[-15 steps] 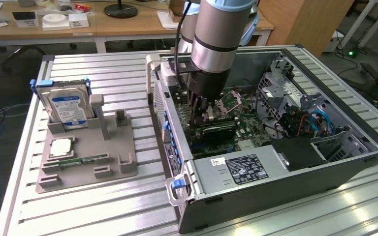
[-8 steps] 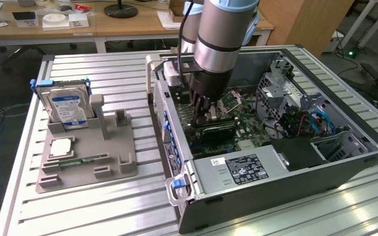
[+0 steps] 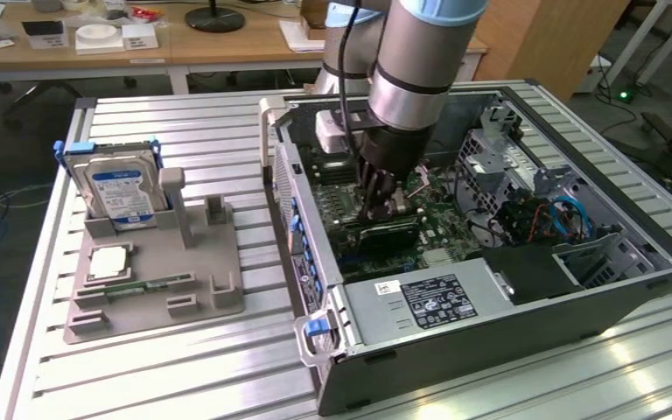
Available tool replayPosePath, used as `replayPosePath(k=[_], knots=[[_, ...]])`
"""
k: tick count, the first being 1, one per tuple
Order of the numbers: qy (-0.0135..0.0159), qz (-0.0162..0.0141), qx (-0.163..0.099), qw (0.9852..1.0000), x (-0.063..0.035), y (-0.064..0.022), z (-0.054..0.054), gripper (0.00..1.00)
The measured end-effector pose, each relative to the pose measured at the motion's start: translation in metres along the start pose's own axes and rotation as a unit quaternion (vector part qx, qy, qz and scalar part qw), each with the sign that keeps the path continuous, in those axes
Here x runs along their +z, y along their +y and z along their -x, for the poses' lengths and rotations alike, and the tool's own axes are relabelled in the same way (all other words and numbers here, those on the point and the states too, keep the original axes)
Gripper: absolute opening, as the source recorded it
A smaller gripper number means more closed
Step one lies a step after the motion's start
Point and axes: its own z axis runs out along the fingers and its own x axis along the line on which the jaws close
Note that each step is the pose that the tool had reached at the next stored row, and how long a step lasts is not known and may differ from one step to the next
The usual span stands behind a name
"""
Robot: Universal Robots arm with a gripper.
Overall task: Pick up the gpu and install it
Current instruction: 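Press down on the gpu until it lock into place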
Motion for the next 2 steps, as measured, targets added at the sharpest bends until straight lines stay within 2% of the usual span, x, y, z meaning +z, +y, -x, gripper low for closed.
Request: replayPosePath(k=[2], knots=[[0.0000,0.0000,0.000,1.0000,0.0000,0.0000,0.0000,0.11]])
